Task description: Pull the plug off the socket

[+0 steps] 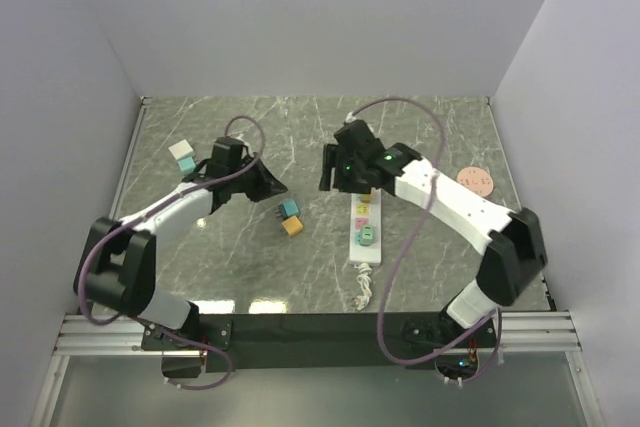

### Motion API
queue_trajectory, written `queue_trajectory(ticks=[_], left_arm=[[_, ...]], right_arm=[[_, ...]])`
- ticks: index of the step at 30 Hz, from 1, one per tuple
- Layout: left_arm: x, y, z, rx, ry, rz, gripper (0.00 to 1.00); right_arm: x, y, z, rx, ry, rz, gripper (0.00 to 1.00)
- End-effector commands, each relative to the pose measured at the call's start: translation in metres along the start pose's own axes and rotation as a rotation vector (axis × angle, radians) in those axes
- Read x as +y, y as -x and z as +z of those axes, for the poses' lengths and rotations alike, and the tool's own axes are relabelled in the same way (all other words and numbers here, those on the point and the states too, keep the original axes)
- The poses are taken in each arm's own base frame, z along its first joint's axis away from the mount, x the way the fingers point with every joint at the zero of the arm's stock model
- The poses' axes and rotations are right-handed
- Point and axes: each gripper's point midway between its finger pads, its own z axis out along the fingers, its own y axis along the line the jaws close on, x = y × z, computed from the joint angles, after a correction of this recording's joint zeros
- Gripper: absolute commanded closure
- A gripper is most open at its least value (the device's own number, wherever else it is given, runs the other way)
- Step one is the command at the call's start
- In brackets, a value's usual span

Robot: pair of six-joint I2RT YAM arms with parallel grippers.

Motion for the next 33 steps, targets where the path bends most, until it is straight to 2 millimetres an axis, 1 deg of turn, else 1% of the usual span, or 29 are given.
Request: queue_trajectory(ticks=[1, 2, 3, 4, 5, 6, 7, 8, 9, 10, 12, 13, 14, 15, 16, 17, 18, 19, 21, 22, 23, 25, 26, 29, 32, 33], left_arm=[[-0.039, -0.021, 0.025, 0.108, -0.126, 0.114, 0.99], [-0.047, -0.034, 0.032, 0.138, -0.147, 0.138, 0.99], [-0.050, -0.041, 0.039, 0.161, -0.155, 0.144, 0.99], [-0.054, -0.056, 0.048, 0.209, -0.160, 0.153, 0.99], [-0.063, -0.059, 0.054, 0.213, -0.191, 0.162, 0.99], [-0.066, -0.066, 0.059, 0.231, -0.201, 0.172, 0.99], [-0.071, -0.072, 0.068, 0.255, -0.207, 0.181, 0.99], [-0.077, -0.083, 0.071, 0.279, -0.216, 0.199, 1.00], [-0.075, -0.091, 0.079, 0.303, -0.206, 0.203, 0.99], [-0.087, -0.097, 0.081, 0.313, -0.226, 0.218, 0.99], [-0.092, -0.103, 0.086, 0.331, -0.235, 0.220, 0.99], [-0.096, -0.105, 0.090, 0.336, -0.239, 0.226, 0.99], [-0.100, -0.112, 0.090, 0.348, -0.245, 0.232, 0.99], [-0.099, -0.115, 0.094, 0.359, -0.243, 0.235, 0.99], [-0.104, -0.119, 0.094, 0.366, -0.251, 0.243, 1.00], [-0.105, -0.121, 0.095, 0.368, -0.252, 0.244, 0.99], [-0.106, -0.125, 0.096, 0.379, -0.255, 0.246, 0.99], [-0.107, -0.128, 0.096, 0.384, -0.262, 0.247, 1.00], [-0.112, -0.136, 0.096, 0.404, -0.287, 0.250, 0.99], [-0.112, -0.143, 0.098, 0.422, -0.288, 0.255, 0.99], [-0.111, -0.147, 0.099, 0.432, -0.291, 0.257, 0.99], [-0.107, -0.156, 0.102, 0.456, -0.286, 0.259, 0.99], [-0.106, -0.160, 0.103, 0.466, -0.284, 0.255, 0.99], [-0.104, -0.170, 0.104, 0.492, -0.300, 0.259, 1.00], [-0.103, -0.180, 0.108, 0.521, -0.306, 0.276, 0.99], [-0.097, -0.184, 0.111, 0.534, -0.288, 0.273, 0.99]], right_arm=[[-0.065, 0.000, -0.032, -0.055, -0.312, -0.021, 0.26], [-0.072, -0.003, -0.036, -0.059, -0.338, -0.015, 0.26], [-0.079, -0.007, -0.037, -0.059, -0.360, -0.003, 0.26], [-0.088, -0.018, -0.034, -0.039, -0.380, 0.003, 0.26], [-0.090, -0.022, -0.035, -0.040, -0.377, 0.010, 0.27], [-0.091, -0.026, -0.032, -0.036, -0.373, 0.026, 0.28], [-0.096, -0.037, -0.028, -0.009, -0.379, 0.032, 0.30], [-0.097, -0.041, -0.027, -0.002, -0.376, 0.040, 0.31], [-0.096, -0.042, -0.025, -0.008, -0.365, 0.055, 0.34], [-0.100, -0.051, -0.022, 0.010, -0.364, 0.057, 0.35], [-0.099, -0.053, -0.018, 0.007, -0.347, 0.066, 0.36], [-0.102, -0.060, -0.014, 0.025, -0.346, 0.065, 0.37], [-0.101, -0.065, -0.011, 0.044, -0.339, 0.069, 0.39], [-0.099, -0.067, -0.008, 0.045, -0.323, 0.078, 0.41], [-0.103, -0.074, -0.003, 0.065, -0.327, 0.079, 0.42], [-0.102, -0.079, 0.001, 0.077, -0.319, 0.082, 0.46], [-0.100, -0.079, 0.006, 0.076, -0.302, 0.086, 0.47], [-0.104, -0.085, 0.010, 0.090, -0.309, 0.088, 0.47], [-0.103, -0.090, 0.019, 0.103, -0.301, 0.094, 0.50], [-0.107, -0.095, 0.024, 0.114, -0.311, 0.094, 0.53], [-0.107, -0.096, 0.026, 0.116, -0.309, 0.097, 0.61], [-0.107, -0.095, 0.027, 0.108, -0.311, 0.103, 0.70], [-0.106, -0.094, 0.026, 0.101, -0.305, 0.106, 0.82], [-0.105, -0.088, 0.023, 0.076, -0.298, 0.101, 1.00], [-0.105, -0.087, 0.022, 0.080, -0.298, 0.081, 1.00], [-0.104, -0.086, 0.022, 0.079, -0.298, 0.075, 1.00]])
